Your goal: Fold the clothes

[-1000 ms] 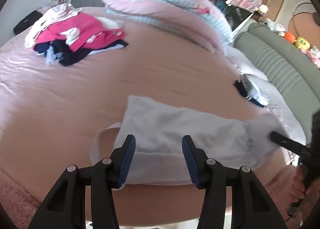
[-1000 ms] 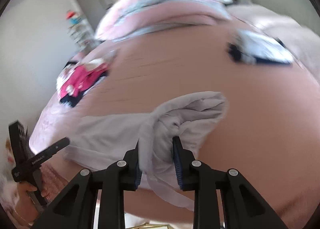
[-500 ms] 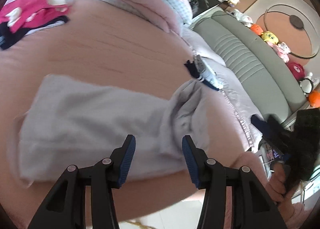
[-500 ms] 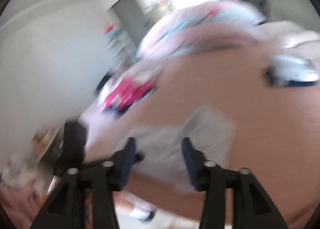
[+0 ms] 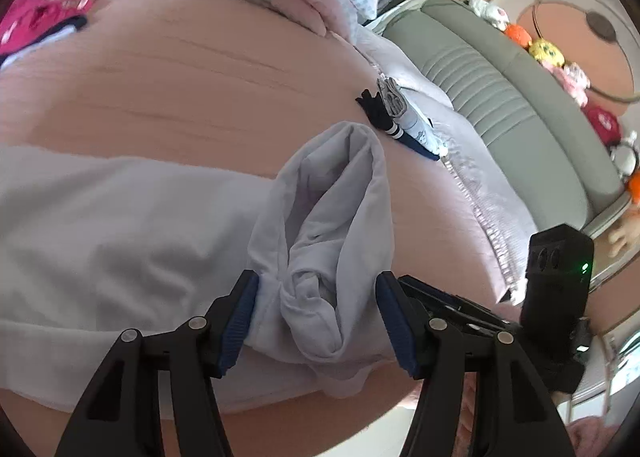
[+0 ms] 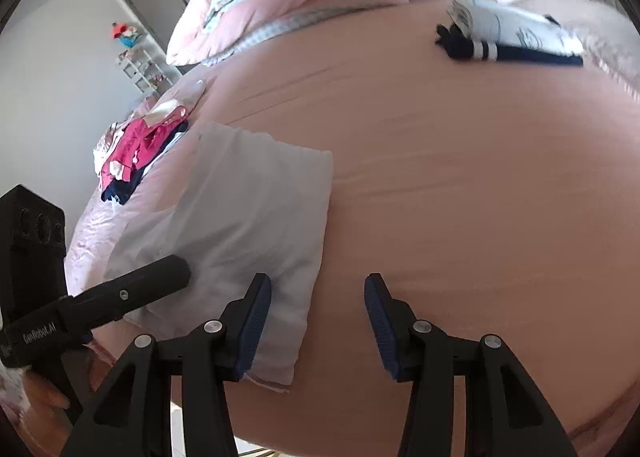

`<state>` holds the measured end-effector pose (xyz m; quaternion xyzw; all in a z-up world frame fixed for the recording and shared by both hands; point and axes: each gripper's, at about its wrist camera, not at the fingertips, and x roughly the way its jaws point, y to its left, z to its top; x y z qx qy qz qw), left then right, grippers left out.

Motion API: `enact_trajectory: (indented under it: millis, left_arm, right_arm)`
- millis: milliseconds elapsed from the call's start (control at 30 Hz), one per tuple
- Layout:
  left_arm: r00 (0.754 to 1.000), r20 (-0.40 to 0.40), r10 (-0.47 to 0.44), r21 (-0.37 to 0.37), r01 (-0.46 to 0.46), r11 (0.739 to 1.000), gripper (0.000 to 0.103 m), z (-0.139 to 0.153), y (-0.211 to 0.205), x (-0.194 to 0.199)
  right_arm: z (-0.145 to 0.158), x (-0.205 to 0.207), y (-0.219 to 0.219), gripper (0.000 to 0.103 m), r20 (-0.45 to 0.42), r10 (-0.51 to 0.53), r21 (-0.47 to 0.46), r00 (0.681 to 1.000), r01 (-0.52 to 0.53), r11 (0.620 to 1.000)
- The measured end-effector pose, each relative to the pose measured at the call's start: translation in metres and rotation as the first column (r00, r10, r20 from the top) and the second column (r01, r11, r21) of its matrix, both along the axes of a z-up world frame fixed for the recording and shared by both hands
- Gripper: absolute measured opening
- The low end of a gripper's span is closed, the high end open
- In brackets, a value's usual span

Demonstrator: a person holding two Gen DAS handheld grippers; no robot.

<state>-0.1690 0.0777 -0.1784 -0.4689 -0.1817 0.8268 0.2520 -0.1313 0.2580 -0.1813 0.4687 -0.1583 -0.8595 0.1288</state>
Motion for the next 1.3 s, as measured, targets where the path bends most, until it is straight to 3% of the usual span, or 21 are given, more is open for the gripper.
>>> enact_trajectory:
  millis: [133,233,367,433,533,667,933,1033,1167,1267,1300]
  left_arm:
    - [0.999,0.021,0.045,-0.075,-0.043,0.996,0.058,-0.004,-0.001,-0.002]
    - [0.994,0.022,0.104,-0.056,-0.102,0.993,0.058,-0.003,-0.012,0.004]
    - [0.997,0.023,0.074,-0.078,-0.072,0.994,0.060,-0.008,-0.008,0.008]
    - [0.998,0.021,0.061,-0.035,-0.060,0.998,0.059,-0.006,-0.007,0.008]
    - [0.999,0.006,0.054,-0.014,-0.054,0.998,0.031,0.001,-0.003,0.007]
    - [0.999,-0.014,0.046,0.013,-0.045,0.999,0.024,0.010,0.002,0.006]
    - [0.981,-0.099,0.165,0.024,-0.163,0.986,0.022,0.052,-0.046,0.029]
    - [0.972,-0.086,0.218,-0.026,-0.221,0.975,0.022,0.042,-0.068,0.037]
    - [0.963,0.042,0.267,-0.003,-0.268,0.964,0.022,0.003,-0.086,0.038]
    - [0.958,0.037,0.284,0.036,-0.285,0.958,0.022,0.006,-0.098,0.043]
    - [0.957,0.001,0.289,0.026,-0.289,0.957,0.021,0.016,-0.100,0.043]
  right_arm:
    - [0.001,-0.006,-0.004,0.048,0.002,0.007,-0.033,1.000,-0.007,0.999]
    - [-0.001,-0.007,-0.007,0.048,0.012,0.004,-0.029,1.000,-0.004,1.000]
    - [-0.001,-0.002,0.000,0.048,0.017,-0.001,-0.031,1.000,0.002,1.000]
    - [-0.002,0.000,0.002,0.048,0.021,-0.007,-0.033,1.000,0.008,0.999]
    - [-0.001,0.004,0.006,0.048,0.021,-0.028,-0.031,0.999,0.028,0.999]
    - [0.005,0.013,0.024,0.048,0.008,-0.071,-0.048,0.997,0.071,0.996]
    - [0.002,0.013,0.030,0.048,0.029,-0.100,-0.057,0.995,0.102,0.993]
    - [-0.002,0.011,0.023,0.048,0.037,-0.077,-0.035,0.996,0.078,0.996]
    - [-0.003,0.009,0.010,0.049,0.022,-0.038,0.037,0.999,0.037,0.999]
    - [0.001,0.011,0.004,0.049,0.017,-0.014,0.062,1.000,0.013,0.998]
    - [0.004,0.011,0.001,0.049,0.016,-0.007,0.066,1.000,0.006,0.998]
